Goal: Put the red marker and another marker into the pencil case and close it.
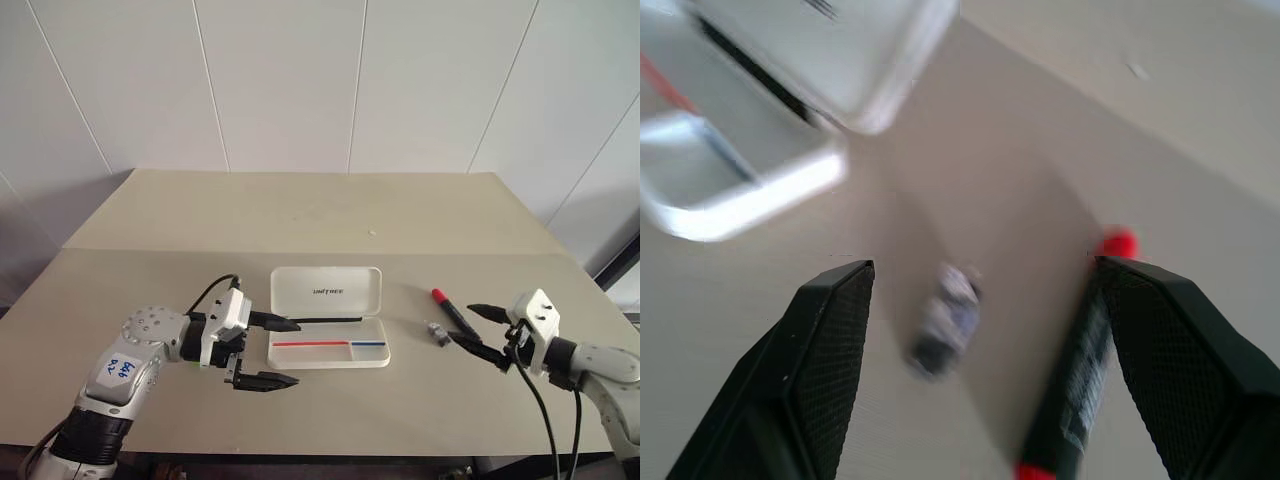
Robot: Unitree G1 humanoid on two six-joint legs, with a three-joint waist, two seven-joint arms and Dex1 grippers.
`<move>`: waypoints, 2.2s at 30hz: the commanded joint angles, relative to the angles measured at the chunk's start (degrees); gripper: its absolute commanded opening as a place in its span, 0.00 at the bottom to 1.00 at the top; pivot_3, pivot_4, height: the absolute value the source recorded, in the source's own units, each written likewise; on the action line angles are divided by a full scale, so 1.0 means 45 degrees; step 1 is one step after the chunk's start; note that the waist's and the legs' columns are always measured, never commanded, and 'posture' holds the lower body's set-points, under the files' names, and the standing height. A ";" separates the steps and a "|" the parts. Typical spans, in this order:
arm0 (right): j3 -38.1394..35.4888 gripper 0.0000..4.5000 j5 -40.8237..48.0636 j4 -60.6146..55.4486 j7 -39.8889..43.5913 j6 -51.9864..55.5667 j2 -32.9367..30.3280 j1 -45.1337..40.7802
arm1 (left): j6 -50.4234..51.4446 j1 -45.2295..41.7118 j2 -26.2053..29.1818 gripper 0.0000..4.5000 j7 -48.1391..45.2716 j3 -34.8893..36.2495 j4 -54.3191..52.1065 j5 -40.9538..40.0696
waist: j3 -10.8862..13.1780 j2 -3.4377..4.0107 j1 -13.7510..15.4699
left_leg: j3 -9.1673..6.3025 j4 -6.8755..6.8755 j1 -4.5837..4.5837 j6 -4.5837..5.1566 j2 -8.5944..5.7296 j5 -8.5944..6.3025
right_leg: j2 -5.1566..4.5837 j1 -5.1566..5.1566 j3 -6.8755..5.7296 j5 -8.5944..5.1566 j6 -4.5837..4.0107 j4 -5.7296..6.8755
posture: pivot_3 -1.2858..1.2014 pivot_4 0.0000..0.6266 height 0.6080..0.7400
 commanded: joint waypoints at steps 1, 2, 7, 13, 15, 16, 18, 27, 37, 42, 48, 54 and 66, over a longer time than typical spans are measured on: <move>-0.0091 1.00 -0.0624 0.0871 -0.1437 -0.0060 0.0371 -0.0646 | -0.0658 -0.0382 0.0086 0.99 -0.0354 0.0828 0.0830 -0.0511 | 0.0003 0.0006 -0.0014 | 0.0003 0.0000 -0.0001 0.0000 -0.0001 0.0000 | -0.0002 -0.0001 0.0001 0.0002 -0.0002 0.0000 | 0.52 0.24 1.00; -0.0109 1.00 -0.0658 0.1104 -0.1671 -0.0045 0.0533 -0.0781 | -0.0909 -0.0433 0.0152 0.99 -0.0512 0.0962 0.1115 -0.0496 | 0.0003 0.0006 -0.0026 | 0.0004 0.0002 0.0001 0.0000 0.0000 0.0000 | -0.0001 -0.0001 0.0001 0.0002 -0.0005 0.0000 | 0.52 0.24 1.00; -0.0071 1.00 -0.0832 0.2169 -0.2355 -0.0202 0.1103 -0.1455 | -0.1340 -0.0587 0.0519 0.99 -0.1338 0.1491 0.2023 -0.0784 | 0.0006 0.0011 -0.0028 | 0.0003 -0.0013 0.0003 0.0000 0.0005 0.0000 | 0.0004 -0.0006 -0.0001 0.0002 -0.0013 0.0001 | 0.52 0.24 1.00; -0.0067 1.00 -0.0722 0.2997 -0.2557 0.0171 0.1506 -0.2060 | -0.1624 -0.0656 0.0841 0.99 -0.1990 0.1933 0.2657 -0.0990 | 0.0007 0.0013 -0.0032 | 0.0001 -0.0042 0.0003 0.0000 0.0005 0.0000 | 0.0003 -0.0014 -0.0003 0.0004 -0.0011 -0.0002 | 0.52 0.24 1.00; -0.0016 1.00 -0.0667 0.2997 -0.2538 0.0602 0.1574 -0.2105 | -0.1567 -0.0643 0.0866 0.99 -0.2104 0.2060 0.2669 -0.1093 | 0.0008 0.0015 -0.0032 | 0.0001 -0.0049 0.0003 0.0000 0.0006 0.0000 | 0.0002 -0.0015 -0.0003 0.0003 -0.0012 -0.0002 | 0.52 0.24 1.00; 0.0013 1.00 -0.0666 0.2979 -0.2501 0.0764 0.1582 -0.2096 | -0.1524 -0.0628 0.0875 0.99 -0.2132 0.2107 0.2644 -0.1144 | 0.0008 0.0015 -0.0032 | 0.0001 -0.0051 0.0003 0.0000 0.0005 0.0000 | 0.0001 -0.0016 -0.0003 0.0003 -0.0011 -0.0002 | 0.52 0.24 1.00; 0.0053 1.00 -0.0576 0.2821 -0.2370 0.1159 0.1608 -0.2006 | -0.1492 -0.0612 0.0932 0.99 -0.2221 0.2208 0.2678 -0.1203 | 0.0008 0.0015 -0.0031 | 0.0001 -0.0055 0.0003 0.0000 0.0006 0.0000 | 0.0001 -0.0018 -0.0003 0.0003 -0.0012 -0.0004 | 0.52 0.24 1.00; 0.0026 0.71 -0.0597 0.2338 -0.3088 0.2256 0.1775 -0.1822 | -0.1807 -0.0809 0.0914 1.00 -0.2170 0.2300 0.2900 -0.1087 | 0.0006 0.0015 -0.0032 | 0.0002 -0.0050 0.0007 0.0000 0.0006 0.0000 | 0.0001 -0.0014 -0.0003 0.0004 -0.0010 -0.0002 | 0.52 0.24 1.00; -0.0002 0.31 -0.0469 0.0868 -0.2897 0.2045 0.1397 -0.2132 | -0.1915 -0.0794 0.0878 1.00 -0.2239 0.2358 0.3030 -0.1119 | 0.0011 0.0023 -0.0030 | 0.0001 -0.0060 0.0005 -0.0001 0.0005 0.0001 | 0.0001 -0.0021 -0.0002 0.0006 -0.0011 -0.0003 | 0.52 0.24 1.00; 0.0302 0.31 0.0405 -0.1732 -0.2148 0.2803 0.1051 -0.2770 | -0.2034 -0.0628 0.0882 1.00 -0.2415 0.2441 0.3222 -0.1150 | 0.0022 0.0040 -0.0152 | 0.0003 -0.0086 0.0002 -0.0001 0.0012 0.0001 | 0.0006 -0.0041 -0.0002 0.0002 -0.0015 -0.0005 | 0.52 0.24 1.00; 0.0868 0.31 0.1679 -0.4228 -0.0803 0.4226 0.0212 -0.3192 | -0.2604 -0.0645 0.0913 1.00 -0.2373 0.2659 0.3854 -0.1005 | 0.0023 0.0039 -0.0162 | -0.0005 -0.0092 -0.0008 -0.0002 0.0018 0.0000 | 0.0004 -0.0043 -0.0011 -0.0002 -0.0019 -0.0017 | 0.52 0.24 1.00; 0.3114 0.31 0.1347 -0.5054 0.1173 0.4175 -0.0708 -0.4163 | -0.3164 -0.0532 0.1113 1.00 -0.2433 0.2730 0.4457 -0.0768 | 0.0023 0.0039 -0.0102 | -0.0002 -0.0095 -0.0012 -0.0004 0.0017 -0.0002 | 0.0000 -0.0047 -0.0012 -0.0003 -0.0020 -0.0033 | 0.52 0.24 1.00; 0.7316 0.31 -0.2225 -0.0798 0.2186 0.0924 0.1609 -0.6972 | -0.3111 0.0266 0.0815 1.00 -0.1753 0.2793 0.3361 -0.1029 | 0.0023 0.0037 -0.0111 | -0.0002 -0.0113 -0.0022 -0.0009 0.0020 -0.0004 | -0.0001 -0.0074 -0.0016 -0.0006 -0.0027 -0.0030 | 0.52 0.24 1.00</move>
